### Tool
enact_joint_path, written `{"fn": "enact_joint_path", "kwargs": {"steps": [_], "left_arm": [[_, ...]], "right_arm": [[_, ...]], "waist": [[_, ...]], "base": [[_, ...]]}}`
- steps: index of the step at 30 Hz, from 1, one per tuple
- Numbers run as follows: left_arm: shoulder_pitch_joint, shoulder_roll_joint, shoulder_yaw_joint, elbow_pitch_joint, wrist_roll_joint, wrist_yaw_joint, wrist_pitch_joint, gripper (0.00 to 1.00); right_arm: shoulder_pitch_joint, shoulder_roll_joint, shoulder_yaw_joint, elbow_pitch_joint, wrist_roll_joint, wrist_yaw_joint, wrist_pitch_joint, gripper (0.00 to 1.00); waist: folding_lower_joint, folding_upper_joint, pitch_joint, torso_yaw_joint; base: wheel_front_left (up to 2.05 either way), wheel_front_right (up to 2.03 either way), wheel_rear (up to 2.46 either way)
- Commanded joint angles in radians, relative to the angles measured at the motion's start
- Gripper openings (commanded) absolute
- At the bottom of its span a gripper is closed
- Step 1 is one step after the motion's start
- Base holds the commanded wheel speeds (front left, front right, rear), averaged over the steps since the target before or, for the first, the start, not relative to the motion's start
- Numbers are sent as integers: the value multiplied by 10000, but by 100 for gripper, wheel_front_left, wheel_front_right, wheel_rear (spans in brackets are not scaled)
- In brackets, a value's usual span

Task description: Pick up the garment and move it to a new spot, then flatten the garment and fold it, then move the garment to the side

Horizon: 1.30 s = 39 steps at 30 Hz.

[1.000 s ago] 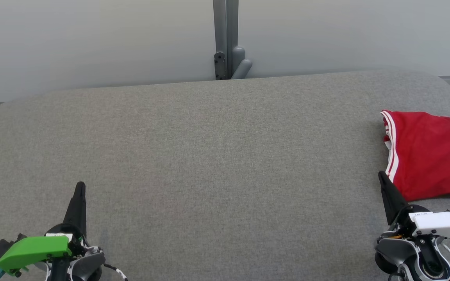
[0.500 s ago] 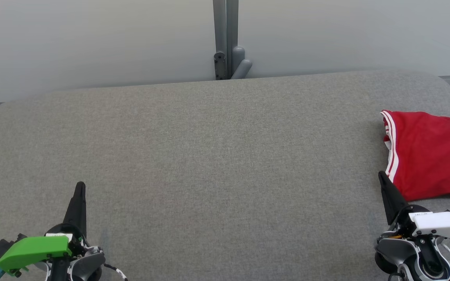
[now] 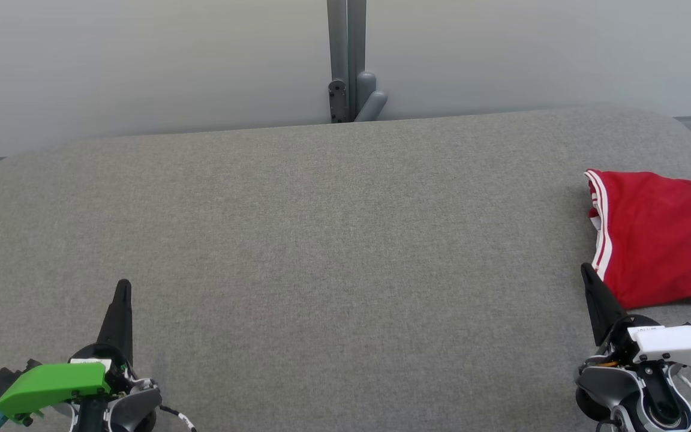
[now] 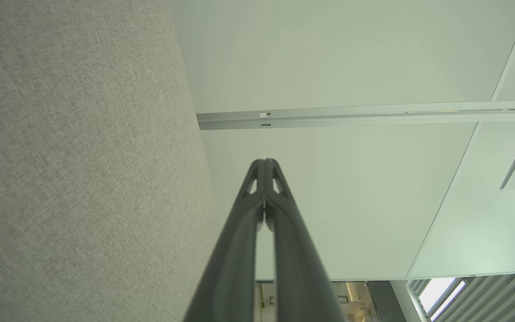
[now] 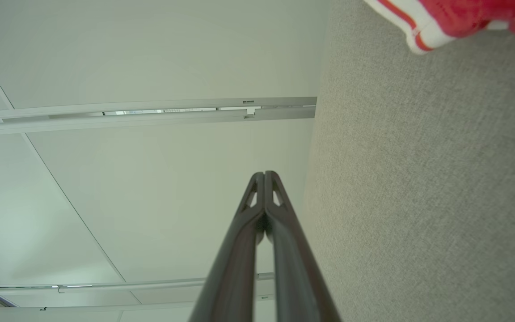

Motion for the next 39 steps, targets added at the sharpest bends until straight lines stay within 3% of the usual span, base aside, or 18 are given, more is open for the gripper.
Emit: {"fn": "enact_joint_path", "kwargs": {"steps": [1,39], "left_arm": [[-129,55,48,-33,-3,-48,7,0],[-127,55,48,-32,-3,-48,6,0]], "right_arm": [[-86,-50,3,-29,70,4,25,0],[-86,-50,3,-29,70,4,25,0]], "waist": [[0,55,0,0],[0,55,0,0]], "base": [[0,0,0],[0,0,0]]}}
